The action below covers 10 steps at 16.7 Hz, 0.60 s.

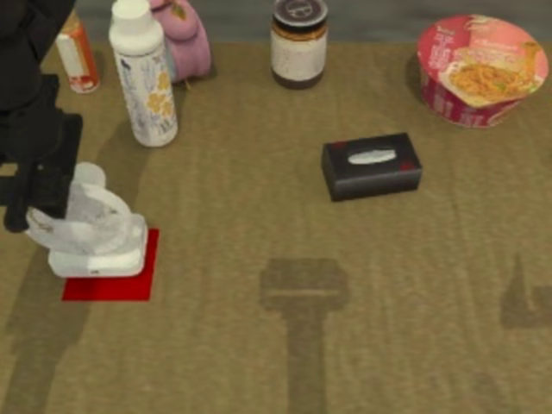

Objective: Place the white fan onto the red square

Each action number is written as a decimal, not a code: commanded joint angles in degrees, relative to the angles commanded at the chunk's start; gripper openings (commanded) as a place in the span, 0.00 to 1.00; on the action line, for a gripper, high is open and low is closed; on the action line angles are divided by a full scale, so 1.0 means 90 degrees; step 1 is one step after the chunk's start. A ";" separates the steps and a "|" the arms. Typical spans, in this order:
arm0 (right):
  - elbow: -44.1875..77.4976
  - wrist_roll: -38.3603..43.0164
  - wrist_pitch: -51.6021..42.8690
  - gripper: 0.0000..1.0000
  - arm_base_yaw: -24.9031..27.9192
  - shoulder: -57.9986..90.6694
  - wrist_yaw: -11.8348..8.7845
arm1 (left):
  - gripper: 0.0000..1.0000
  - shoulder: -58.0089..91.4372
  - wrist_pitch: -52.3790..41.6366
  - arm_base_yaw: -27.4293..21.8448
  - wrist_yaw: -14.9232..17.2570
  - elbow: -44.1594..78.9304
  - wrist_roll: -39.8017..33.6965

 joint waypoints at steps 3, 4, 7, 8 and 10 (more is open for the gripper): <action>0.0000 0.0000 0.0000 1.00 0.0000 0.0000 0.0000 | 0.68 0.0000 0.0000 0.0000 0.0000 0.0000 0.0000; 0.0000 0.0000 0.0000 1.00 0.0000 0.0000 0.0000 | 0.75 0.0000 0.0000 0.0000 0.0000 0.0000 0.0000; 0.0000 0.0000 0.0000 1.00 0.0000 0.0000 0.0000 | 0.98 0.0000 0.0000 0.0000 0.0000 0.0000 0.0000; 0.0000 0.0000 0.0000 1.00 0.0000 0.0000 0.0000 | 1.00 0.0000 0.0000 0.0000 0.0000 0.0000 0.0000; 0.0000 0.0000 0.0000 1.00 0.0000 0.0000 0.0000 | 1.00 0.0000 0.0000 0.0000 0.0000 0.0000 0.0000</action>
